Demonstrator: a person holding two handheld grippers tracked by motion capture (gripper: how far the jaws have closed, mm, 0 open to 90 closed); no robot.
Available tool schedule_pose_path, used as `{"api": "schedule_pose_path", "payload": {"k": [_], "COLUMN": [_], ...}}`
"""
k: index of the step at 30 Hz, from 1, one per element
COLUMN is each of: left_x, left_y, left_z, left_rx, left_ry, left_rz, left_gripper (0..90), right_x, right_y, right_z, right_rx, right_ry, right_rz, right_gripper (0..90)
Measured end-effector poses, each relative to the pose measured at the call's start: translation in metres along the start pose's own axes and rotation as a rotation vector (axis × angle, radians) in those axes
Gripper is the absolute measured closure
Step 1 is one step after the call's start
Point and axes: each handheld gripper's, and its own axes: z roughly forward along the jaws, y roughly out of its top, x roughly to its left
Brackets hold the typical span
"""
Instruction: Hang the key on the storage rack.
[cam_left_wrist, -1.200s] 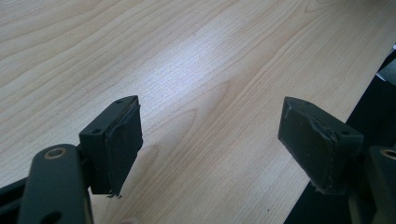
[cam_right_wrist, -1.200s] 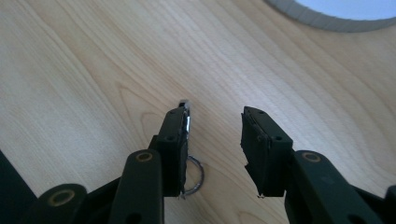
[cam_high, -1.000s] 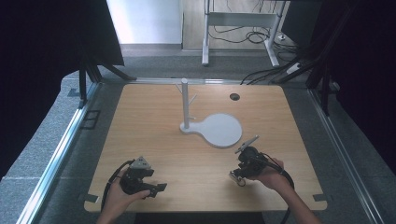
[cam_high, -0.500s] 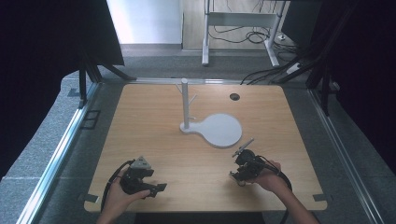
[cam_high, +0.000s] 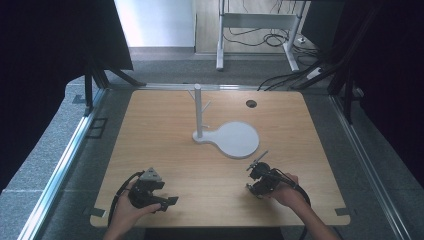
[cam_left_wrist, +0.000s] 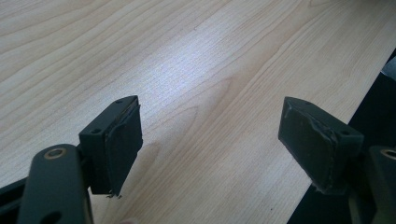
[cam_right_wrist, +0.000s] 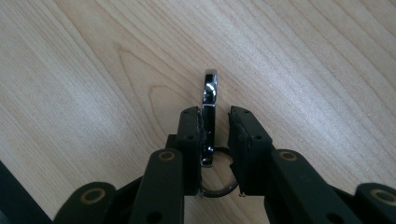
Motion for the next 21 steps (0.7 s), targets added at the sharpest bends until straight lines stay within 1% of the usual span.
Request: {"api": "schedule_pose_path", "payload": {"k": [2, 3, 4, 5, 6, 7, 9, 15, 21], "left_x": [0.0, 0.0, -0.0002, -0.0002, -0.0003, -0.0004, -0.0006, -0.0006, -0.0003], "left_y": [0.0, 0.0, 0.0, 0.0, 0.0, 0.0, 0.0001, 0.0001, 0.0], "left_z": [0.0002, 0.0002, 0.0003, 0.0004, 0.0004, 0.0006, 0.0005, 0.0003, 0.0004], "left_rx": [0.0, 0.0, 0.0, 0.001, 0.001, 0.001, 0.003, 0.001, 0.002], "left_ry": [0.0, 0.0, 0.0, 0.0, 0.0, -0.001, -0.001, 0.0, 0.001], "left_rz": [0.0, 0.0, 0.0, 0.0, 0.001, 0.001, 0.001, 0.001, 0.001], "left_gripper": [22.1, 22.2, 22.1, 22.1, 22.1, 22.1, 22.1, 22.1, 22.1], "right_x": [0.0006, 0.0006, 0.0013, 0.0013, 0.0023, 0.0023, 0.0028, 0.0026, 0.0017], "right_y": [-0.0006, -0.0006, -0.0013, -0.0013, -0.002, -0.002, -0.0024, -0.0023, -0.0007], "right_z": [-0.0001, -0.0001, -0.0004, -0.0004, -0.0004, -0.0004, -0.0009, -0.0017, -0.0068], "right_rx": [0.002, 0.002, 0.009, 0.009, 0.012, 0.012, 0.023, 0.039, 0.022], "right_ry": [-0.007, -0.007, -0.016, -0.016, -0.025, -0.025, -0.025, -0.032, -0.033], "right_rz": [-0.003, -0.003, -0.008, -0.008, -0.012, -0.012, -0.03, -0.046, -0.043], "right_gripper": [78.3, 78.3, 82.3, 82.3, 84.3, 84.3, 84.5, 84.6, 84.7]}}
